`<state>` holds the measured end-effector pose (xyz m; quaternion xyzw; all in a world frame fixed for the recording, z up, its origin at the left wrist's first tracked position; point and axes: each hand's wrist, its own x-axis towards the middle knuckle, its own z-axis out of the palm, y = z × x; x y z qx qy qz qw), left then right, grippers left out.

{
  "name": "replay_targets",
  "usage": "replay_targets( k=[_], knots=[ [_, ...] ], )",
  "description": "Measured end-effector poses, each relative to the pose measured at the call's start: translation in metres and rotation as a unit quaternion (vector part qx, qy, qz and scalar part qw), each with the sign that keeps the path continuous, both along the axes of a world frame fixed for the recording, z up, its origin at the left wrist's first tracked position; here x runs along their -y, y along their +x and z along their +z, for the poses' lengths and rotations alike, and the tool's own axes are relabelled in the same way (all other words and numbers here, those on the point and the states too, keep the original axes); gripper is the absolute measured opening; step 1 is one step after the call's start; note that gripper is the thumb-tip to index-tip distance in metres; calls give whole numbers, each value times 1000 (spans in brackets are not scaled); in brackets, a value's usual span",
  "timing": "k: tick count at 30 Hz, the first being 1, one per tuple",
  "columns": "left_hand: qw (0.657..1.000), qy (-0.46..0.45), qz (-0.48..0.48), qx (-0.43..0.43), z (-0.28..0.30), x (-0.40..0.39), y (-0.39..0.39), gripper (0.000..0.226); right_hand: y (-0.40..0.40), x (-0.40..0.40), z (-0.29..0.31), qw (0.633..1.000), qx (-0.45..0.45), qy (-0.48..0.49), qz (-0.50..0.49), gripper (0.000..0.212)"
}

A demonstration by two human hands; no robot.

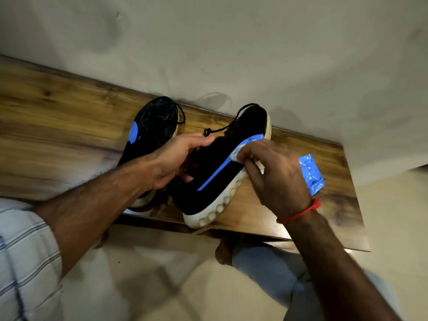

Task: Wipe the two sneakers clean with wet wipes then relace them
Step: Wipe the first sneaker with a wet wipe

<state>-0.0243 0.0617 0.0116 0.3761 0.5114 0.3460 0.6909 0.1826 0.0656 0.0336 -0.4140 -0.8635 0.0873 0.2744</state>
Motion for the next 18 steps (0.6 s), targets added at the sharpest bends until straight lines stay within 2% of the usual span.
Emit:
replay_targets(
  k=[3, 5, 7, 10, 12, 15, 18],
  knots=[
    [1000, 1, 6, -8, -1, -2, -1, 21, -29, 32, -6, 993, 14, -33, 117, 13],
    [1000, -3, 5, -3, -3, -3, -2, 22, -45, 50, -10, 981, 22, -45, 188, 18],
    [1000, -9, -2, 8, -5, -4, -3, 23, -46, 49, -10, 973, 29, -54, 221, 16],
    [1000, -6, -16, -2, -3, -3, -4, 25, -24, 21, -7, 988, 19, -33, 148, 17],
    [1000, -7, -24, 17, -2, -3, -3, 22, 0, -4, 0, 999, 6, 2, 44, 18],
    [999, -15, -36, 15, -5, -1, 1, 16, 29, -27, 8, 995, 1, 54, -89, 20],
    [998, 16, -56, -24, -10, 1, 3, 18, 31, -26, 3, 994, 5, 40, -104, 19]
  ],
)
